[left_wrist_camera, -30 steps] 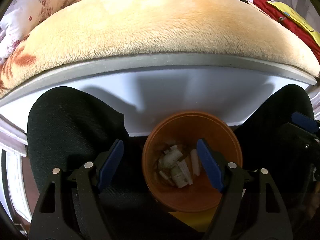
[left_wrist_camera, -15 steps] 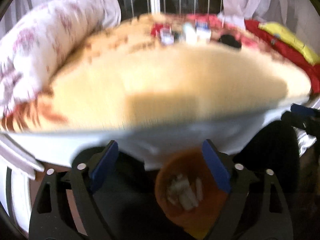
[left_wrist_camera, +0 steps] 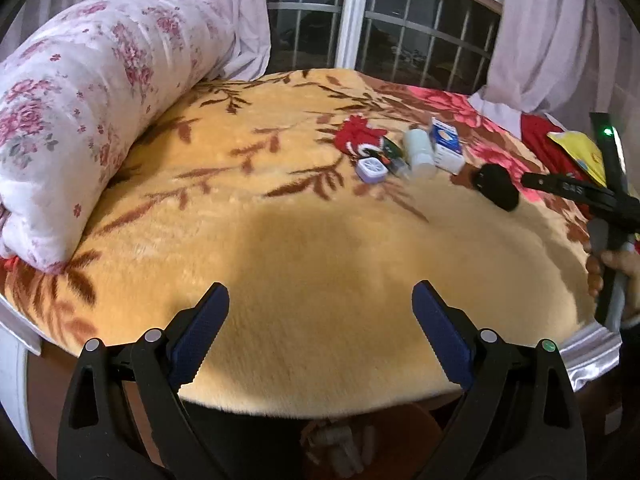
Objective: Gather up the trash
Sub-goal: 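Grasp the black fuzzy ball with the right gripper while the left grasps the white square charm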
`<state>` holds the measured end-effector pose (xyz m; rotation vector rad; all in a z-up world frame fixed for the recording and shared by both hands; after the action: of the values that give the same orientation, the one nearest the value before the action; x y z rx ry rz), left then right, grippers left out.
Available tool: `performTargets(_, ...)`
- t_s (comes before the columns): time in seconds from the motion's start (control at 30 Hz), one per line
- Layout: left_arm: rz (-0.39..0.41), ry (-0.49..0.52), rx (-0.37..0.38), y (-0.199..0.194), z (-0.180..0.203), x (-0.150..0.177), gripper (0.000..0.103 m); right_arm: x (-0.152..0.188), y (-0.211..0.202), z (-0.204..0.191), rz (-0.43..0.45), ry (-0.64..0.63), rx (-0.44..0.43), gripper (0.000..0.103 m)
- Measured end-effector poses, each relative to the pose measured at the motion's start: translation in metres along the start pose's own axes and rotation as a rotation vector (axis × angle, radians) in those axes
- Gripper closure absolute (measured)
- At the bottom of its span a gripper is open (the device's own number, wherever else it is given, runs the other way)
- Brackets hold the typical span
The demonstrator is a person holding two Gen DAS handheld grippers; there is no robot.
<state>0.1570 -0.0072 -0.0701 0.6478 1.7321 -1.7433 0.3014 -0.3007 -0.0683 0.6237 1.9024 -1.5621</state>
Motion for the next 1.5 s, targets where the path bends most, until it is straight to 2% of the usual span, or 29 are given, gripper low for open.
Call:
performTargets(0.1,-0.019,-0.002,-0.007,0.012,-0.002,-0.004,0.013,-0.010,0.031,0.009,-0.029,0.013,0.017,0.009)
performTargets(0.33,-0.048,0.006,-0.005,0.028,-0.001,-0.006,0.013,-0.013,0.071,0.009,-0.087,0.012,0.024,0.010)
performTargets(0.37,-0.051,0.005,0.000,0.030,0.001,-0.008,0.013,-0.012,0.077,0.010,-0.099,0.018,0.020,0.015)
performTargets(0.43,-0.058,0.008,0.012,0.035,0.006,-0.011,0.013,-0.004,0.092,0.013,-0.157,0.041,-0.008,0.054)
performTargets(0.47,-0.058,0.011,0.018,0.037,0.009,-0.014,0.013,-0.001,0.096,0.015,-0.168,0.061,-0.016,0.054)
performTargets(0.6,-0.050,0.031,0.028,0.053,0.026,-0.033,0.013,-0.001,0.088,0.017,-0.112,0.088,-0.031,0.056)
performTargets(0.87,-0.099,0.049,0.003,0.120,0.060,-0.083,0.013,-0.001,0.086,0.024,-0.085,0.154,-0.089,0.055)
performTargets(1.1,-0.207,0.026,-0.044,0.168,0.064,-0.090,0.013,-0.002,0.087,0.028,-0.077,0.195,-0.138,0.054)
performTargets(1.37,-0.230,0.021,-0.111,0.191,0.064,-0.097,0.013,-0.001,0.087,0.030,-0.075,0.208,-0.156,0.053)
performTargets(1.4,-0.227,0.022,-0.115,0.191,0.064,-0.097,0.014,-0.001,0.087,0.030,-0.075,0.210,-0.157,0.053)
performTargets(1.43,-0.219,0.021,-0.124,0.190,0.063,-0.098,0.023,-0.001,0.087,0.030,-0.075,0.209,-0.156,0.053)
performTargets(1.5,-0.209,0.009,-0.117,0.187,0.061,-0.099,0.032,-0.001,0.087,0.030,-0.074,0.210,-0.156,0.053)
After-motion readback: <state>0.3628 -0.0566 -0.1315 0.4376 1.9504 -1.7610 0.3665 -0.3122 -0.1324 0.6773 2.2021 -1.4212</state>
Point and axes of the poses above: each gripper's, at about its wrist camera, not at the fingertips, and y roughly the way its jaws point, z to its right, x to its underside, the point moved 9 cm from there along y, roughly the way its jaws point, and after that the axes turned 7 degrees about -x, right-handed, at the moved point
